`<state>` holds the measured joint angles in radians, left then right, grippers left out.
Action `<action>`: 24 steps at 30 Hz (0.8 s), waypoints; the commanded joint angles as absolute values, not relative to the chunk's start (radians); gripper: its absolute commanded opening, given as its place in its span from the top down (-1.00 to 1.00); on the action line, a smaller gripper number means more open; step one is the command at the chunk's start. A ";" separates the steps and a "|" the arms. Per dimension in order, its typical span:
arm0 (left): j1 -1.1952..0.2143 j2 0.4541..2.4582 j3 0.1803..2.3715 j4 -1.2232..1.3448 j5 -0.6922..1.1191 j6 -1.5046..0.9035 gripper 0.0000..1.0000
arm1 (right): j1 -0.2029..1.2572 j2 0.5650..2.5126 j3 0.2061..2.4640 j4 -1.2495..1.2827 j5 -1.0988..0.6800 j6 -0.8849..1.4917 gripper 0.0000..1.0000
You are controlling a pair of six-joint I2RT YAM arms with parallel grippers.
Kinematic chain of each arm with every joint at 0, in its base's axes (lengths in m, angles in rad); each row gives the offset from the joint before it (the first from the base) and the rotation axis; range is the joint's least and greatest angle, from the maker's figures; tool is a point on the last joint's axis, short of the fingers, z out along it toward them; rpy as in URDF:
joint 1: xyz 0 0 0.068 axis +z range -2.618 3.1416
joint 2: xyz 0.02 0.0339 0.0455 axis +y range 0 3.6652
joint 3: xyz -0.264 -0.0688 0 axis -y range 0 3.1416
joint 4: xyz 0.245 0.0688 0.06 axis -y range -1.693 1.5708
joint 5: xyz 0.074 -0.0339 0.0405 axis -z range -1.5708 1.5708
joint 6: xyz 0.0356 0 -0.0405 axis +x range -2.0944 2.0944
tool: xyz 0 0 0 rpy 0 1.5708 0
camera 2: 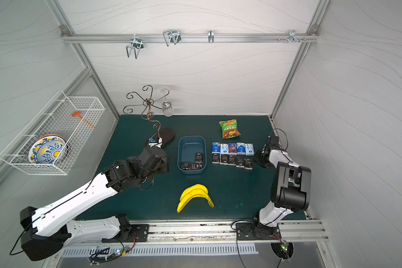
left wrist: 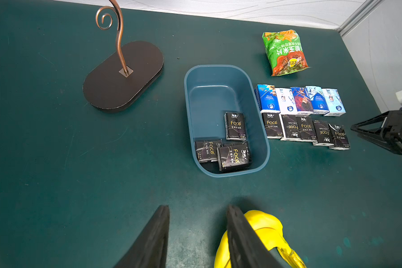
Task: Take the pocket tissues out of the storage box
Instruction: Move the pocket tissues to the center of the board.
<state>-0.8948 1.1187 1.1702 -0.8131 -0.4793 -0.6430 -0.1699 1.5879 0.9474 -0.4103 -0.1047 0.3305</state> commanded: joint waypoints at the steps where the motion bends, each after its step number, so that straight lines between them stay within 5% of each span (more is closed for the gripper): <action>1: -0.894 1.103 1.181 -0.782 -0.493 -0.644 0.11 | -0.134 1.505 0.953 -0.500 -0.055 0.310 0.26; 14: -0.894 1.082 1.163 -0.785 -0.492 -0.644 0.10 | -0.042 1.390 0.834 -0.574 -0.040 0.313 0.70; 24: -0.894 1.107 1.165 -0.767 -0.476 -0.647 0.10 | -0.016 1.423 0.784 -0.512 -0.067 0.309 0.78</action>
<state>-0.8948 1.0988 1.1606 -0.8108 -0.4774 -0.6434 -0.0315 1.4082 0.7780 -0.5308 -0.0589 0.3172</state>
